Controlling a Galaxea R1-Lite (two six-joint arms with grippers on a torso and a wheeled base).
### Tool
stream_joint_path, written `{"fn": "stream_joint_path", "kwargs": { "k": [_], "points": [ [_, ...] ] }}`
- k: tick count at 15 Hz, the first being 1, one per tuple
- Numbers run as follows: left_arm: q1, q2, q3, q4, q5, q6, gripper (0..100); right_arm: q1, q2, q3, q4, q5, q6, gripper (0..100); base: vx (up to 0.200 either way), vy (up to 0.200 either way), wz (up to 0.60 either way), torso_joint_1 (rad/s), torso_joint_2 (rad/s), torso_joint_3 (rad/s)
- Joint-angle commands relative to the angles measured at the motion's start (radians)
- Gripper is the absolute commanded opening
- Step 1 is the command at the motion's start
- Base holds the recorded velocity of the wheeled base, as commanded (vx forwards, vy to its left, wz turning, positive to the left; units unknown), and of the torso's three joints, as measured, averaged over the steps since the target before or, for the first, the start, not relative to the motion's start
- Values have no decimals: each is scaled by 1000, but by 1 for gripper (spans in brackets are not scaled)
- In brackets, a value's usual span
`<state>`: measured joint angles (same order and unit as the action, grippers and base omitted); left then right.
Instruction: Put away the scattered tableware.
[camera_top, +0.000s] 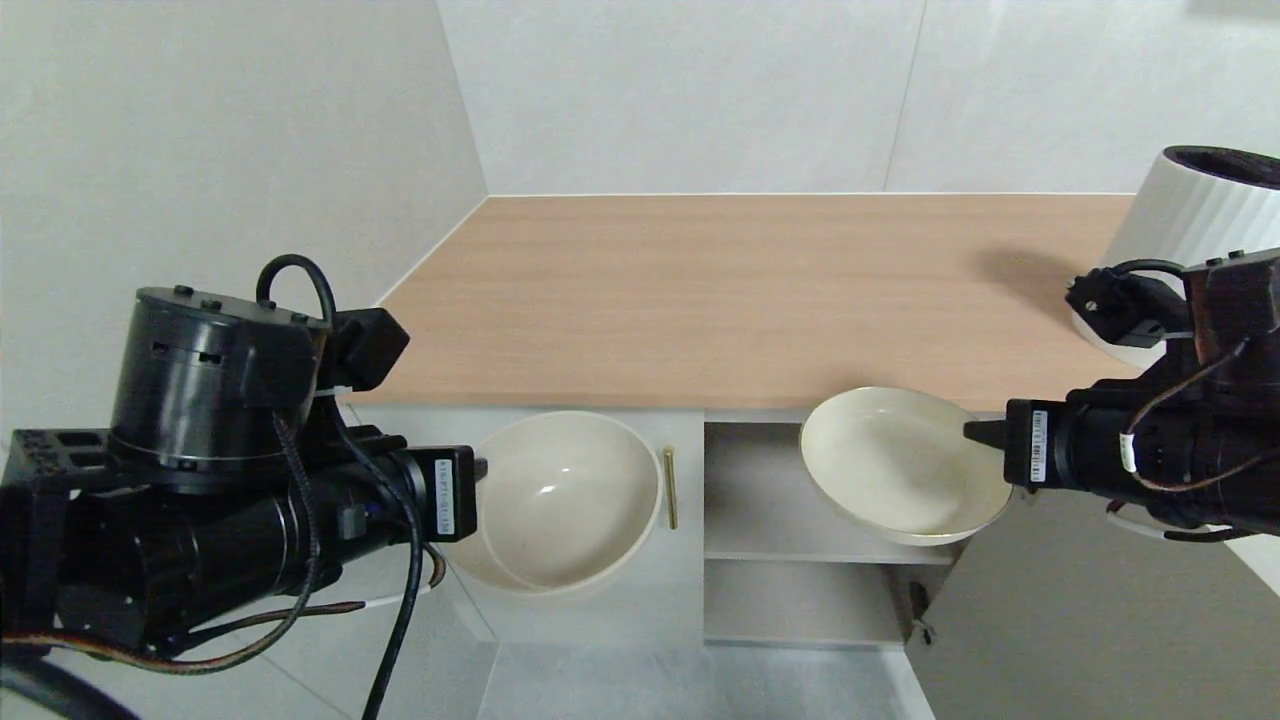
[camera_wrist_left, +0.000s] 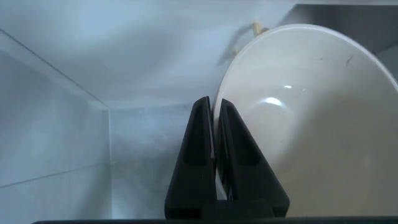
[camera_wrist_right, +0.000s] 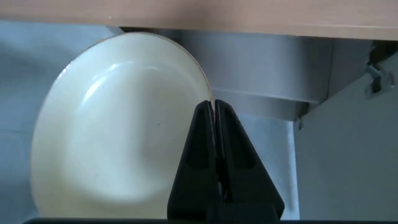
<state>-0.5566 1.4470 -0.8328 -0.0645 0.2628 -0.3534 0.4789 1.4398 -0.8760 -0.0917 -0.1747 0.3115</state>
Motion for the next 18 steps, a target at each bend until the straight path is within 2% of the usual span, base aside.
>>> {"fn": "stream_joint_path", "kwargs": {
  "k": [1, 9, 13, 15, 18],
  "points": [
    [-3, 6, 1, 0, 1, -1, 0, -16, 27, 3, -17, -2, 0, 0, 0, 0, 0, 0, 0, 0],
    [-3, 6, 3, 0, 1, 1, 0, -28, 31, 26, -40, 1, -8, 0, 0, 0, 0, -8, 20, 13],
    [-3, 9, 6, 0, 1, 4, 0, -23, 13, 112, -86, 30, -146, 0, 0, 0, 0, -167, 405, 233],
    [-3, 12, 6, 0, 1, 4, 0, -23, 13, 143, -149, 37, -150, 0, 0, 0, 0, -193, 471, 278],
    [-3, 16, 7, 0, 1, 4, 0, -22, 17, 147, -158, 37, -152, 0, 0, 0, 0, -185, 479, 284]
  ]
}}
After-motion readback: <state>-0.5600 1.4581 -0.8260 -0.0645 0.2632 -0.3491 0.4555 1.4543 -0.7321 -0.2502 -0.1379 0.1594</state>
